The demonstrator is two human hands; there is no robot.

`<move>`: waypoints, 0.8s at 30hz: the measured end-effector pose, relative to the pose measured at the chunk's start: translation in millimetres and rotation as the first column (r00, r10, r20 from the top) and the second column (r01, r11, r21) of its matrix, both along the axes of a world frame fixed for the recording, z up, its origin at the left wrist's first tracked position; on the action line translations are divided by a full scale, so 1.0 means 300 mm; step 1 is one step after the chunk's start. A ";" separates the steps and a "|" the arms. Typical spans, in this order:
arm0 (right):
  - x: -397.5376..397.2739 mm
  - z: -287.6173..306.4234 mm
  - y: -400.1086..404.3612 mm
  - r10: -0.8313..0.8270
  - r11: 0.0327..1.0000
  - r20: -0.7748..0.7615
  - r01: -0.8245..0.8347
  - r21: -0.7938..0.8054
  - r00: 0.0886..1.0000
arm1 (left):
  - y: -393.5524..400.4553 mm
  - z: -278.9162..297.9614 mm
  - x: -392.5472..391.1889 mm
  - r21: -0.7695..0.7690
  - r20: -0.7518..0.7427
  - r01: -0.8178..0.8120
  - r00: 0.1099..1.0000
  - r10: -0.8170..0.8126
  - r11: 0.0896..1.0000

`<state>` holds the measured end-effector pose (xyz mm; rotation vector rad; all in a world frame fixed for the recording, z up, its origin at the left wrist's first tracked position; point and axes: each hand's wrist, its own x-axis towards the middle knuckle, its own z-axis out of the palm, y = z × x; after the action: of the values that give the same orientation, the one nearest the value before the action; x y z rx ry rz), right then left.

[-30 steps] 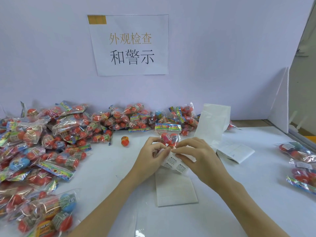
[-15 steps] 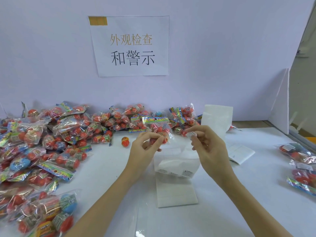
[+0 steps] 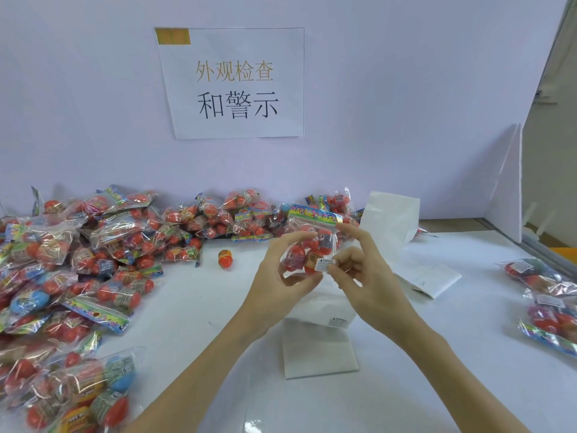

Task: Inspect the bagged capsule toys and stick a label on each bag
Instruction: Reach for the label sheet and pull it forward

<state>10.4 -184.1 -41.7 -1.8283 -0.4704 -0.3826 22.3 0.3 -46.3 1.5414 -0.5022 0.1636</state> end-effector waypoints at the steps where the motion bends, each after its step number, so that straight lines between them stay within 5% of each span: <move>1: 0.002 -0.003 0.001 -0.010 1.000 0.003 0.010 -0.017 1.000 | -0.004 -0.003 -0.003 0.010 0.004 0.014 1.000 -0.014 1.000; 24: 0.004 -0.017 0.006 -0.108 0.987 0.070 0.116 -0.114 0.992 | -0.032 -0.018 -0.009 -0.072 0.031 -0.045 0.998 0.047 0.996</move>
<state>11.6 -182.3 -46.7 -1.9672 -0.4428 -0.5008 19.5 -9.3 -51.6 1.4832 -0.4819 0.2396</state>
